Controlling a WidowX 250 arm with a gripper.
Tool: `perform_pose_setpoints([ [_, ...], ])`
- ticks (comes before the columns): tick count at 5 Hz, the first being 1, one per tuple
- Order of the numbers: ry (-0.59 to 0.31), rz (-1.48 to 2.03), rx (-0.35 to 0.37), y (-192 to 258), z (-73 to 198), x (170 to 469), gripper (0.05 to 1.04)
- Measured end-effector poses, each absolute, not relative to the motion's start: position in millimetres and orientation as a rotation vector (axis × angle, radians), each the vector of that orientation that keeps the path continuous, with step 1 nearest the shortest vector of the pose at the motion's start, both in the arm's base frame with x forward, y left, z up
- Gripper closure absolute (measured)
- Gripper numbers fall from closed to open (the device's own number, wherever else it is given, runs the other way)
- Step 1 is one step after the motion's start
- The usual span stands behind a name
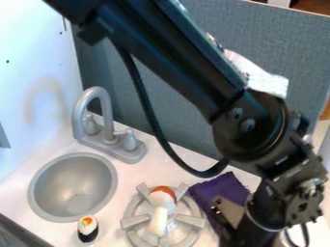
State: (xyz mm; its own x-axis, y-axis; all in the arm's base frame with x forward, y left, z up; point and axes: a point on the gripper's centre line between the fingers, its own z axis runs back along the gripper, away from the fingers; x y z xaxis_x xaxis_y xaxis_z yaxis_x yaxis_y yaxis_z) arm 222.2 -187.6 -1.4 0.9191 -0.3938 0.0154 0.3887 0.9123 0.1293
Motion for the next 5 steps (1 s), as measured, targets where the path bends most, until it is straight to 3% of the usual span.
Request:
perform_pose_setpoints([
  [2, 0.075, -0.317, 0.176, -153.3, -46.0, 219.9, 0.698],
  [5, 0.139, -0.287, 0.134, -120.8, -80.9, 235.1, 0.698],
])
